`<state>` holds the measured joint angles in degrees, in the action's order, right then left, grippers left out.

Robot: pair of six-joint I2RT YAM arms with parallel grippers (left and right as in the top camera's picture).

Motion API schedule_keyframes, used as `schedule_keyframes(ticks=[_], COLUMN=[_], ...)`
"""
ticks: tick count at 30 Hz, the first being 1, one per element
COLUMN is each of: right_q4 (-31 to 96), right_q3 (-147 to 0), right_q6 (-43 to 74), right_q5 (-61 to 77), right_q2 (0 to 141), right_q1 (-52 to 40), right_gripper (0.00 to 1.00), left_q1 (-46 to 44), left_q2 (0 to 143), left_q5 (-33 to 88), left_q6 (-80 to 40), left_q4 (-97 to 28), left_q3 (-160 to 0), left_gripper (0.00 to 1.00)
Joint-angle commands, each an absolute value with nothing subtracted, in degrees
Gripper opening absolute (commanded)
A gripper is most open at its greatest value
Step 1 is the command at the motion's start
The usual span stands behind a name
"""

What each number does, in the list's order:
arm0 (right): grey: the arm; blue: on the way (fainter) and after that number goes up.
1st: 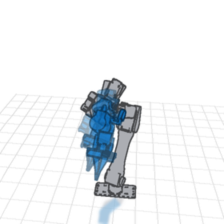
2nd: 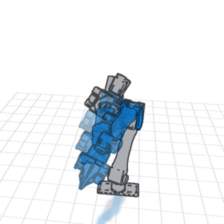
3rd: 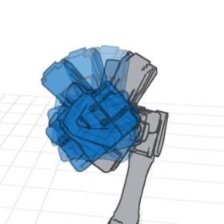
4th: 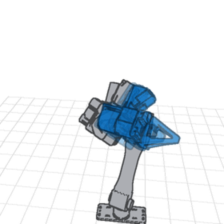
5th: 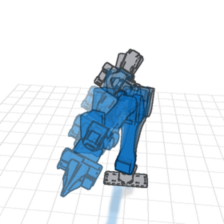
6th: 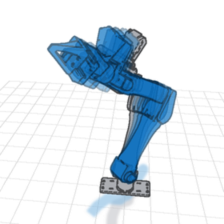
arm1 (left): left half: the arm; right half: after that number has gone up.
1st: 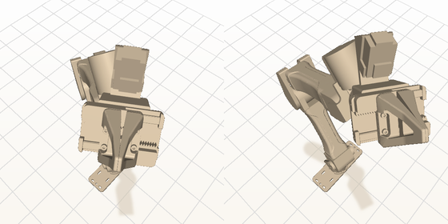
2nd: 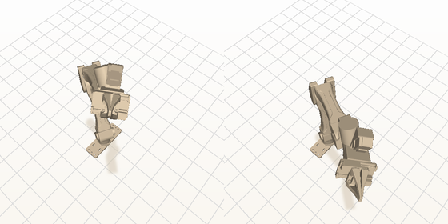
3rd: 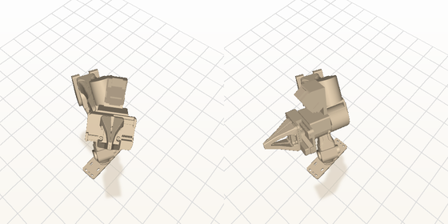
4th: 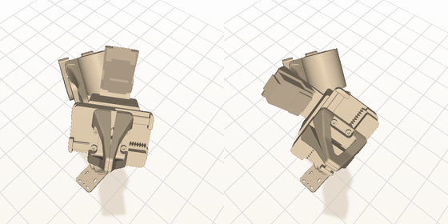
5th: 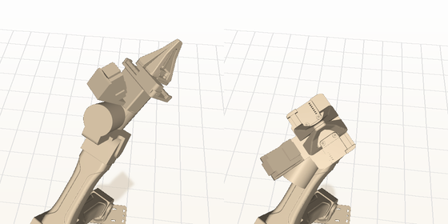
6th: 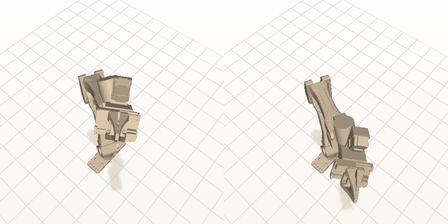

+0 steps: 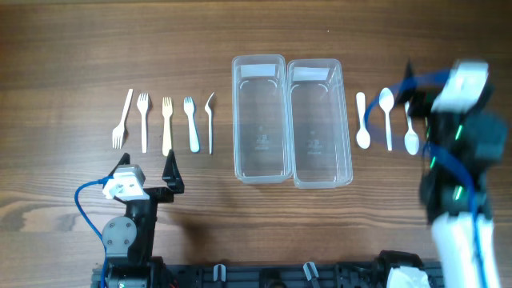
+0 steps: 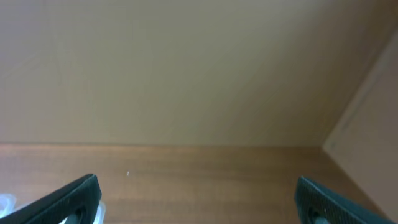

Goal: Pack container
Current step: 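Move the right gripper over the spoons and lower onto a white spoon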

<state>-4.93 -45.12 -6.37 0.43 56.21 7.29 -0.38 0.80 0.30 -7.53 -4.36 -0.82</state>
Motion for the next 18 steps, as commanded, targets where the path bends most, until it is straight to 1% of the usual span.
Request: schedule_keyframes(ticks=[1, 3, 8, 11, 15, 18], right_q4=[0.40, 5.82, 14.06, 15.99, 15.46, 15.90], right_q3=[-61.80, -69.45, -77.23, -77.25, -77.25, -77.25], right_q6=[-7.14, -7.09, -7.38, -7.42, -7.31, -6.94], right_q5=[9.17, 11.66, 15.70, 16.05, 20.10, 20.25], right_q2=[70.87, 78.32, 89.65, 91.46, 91.37, 91.39], right_q1=[10.31, 11.73, 13.72, 13.72, 13.69, 13.69], right_gripper=[1.00, 1.00, 1.00, 1.00, 1.00, 1.00], left_q1=[-0.64, -0.64, -0.64, -0.64, -0.64, -0.64], left_q2=[0.38, 0.38, 0.38, 0.38, 0.38, 0.38], left_q5=[0.97, 0.97, 0.97, 0.97, 0.97, 0.97], left_q6=[-6.20, -6.20, -6.22, -6.22, -6.22, -6.20], left_q4=[-4.29, -4.29, -4.29, -4.29, -4.29, -4.29], left_q3=[-0.36, -0.36, -0.36, -0.36, -0.36, -0.36], left_gripper=[1.00, 1.00, 1.00, 1.00, 1.00, 1.00])
